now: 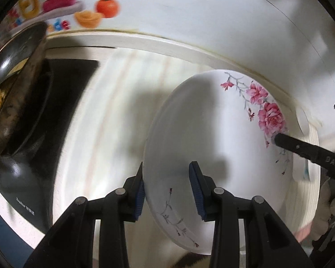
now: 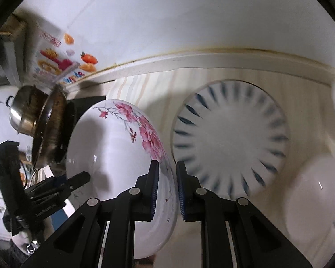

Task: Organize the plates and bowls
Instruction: 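Grasp the pink-flower plate rim with both tools and lift it, then lower the pink-flower plate onto the swirl plate and open both tools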

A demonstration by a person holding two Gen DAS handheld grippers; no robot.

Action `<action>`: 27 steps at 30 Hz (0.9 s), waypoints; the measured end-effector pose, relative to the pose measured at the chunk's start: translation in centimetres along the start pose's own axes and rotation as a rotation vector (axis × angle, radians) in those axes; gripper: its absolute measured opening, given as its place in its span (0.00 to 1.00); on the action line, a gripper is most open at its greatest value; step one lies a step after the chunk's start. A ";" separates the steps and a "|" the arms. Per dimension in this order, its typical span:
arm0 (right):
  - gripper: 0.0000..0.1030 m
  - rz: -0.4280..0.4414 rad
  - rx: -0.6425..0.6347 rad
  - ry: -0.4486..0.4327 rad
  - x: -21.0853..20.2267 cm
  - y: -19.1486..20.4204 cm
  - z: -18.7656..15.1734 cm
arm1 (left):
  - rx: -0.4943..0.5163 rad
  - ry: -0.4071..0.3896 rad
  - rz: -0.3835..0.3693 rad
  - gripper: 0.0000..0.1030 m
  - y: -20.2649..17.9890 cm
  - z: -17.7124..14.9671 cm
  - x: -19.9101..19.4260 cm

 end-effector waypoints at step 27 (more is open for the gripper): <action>0.17 -0.076 0.326 0.028 -5.7 -12.4 -20.4 | 0.425 0.217 0.065 0.33 -13.1 -9.0 4.6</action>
Point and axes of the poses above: each gripper's, at about its wrist camera, not at the fingertips, and x roughly the way its jaws point, y to its left, z to its top, the point moved 2 cm from there along x, roughly the way its jaws point, and after that the axes turned 11 degrees about z, right-handed, at the moved point
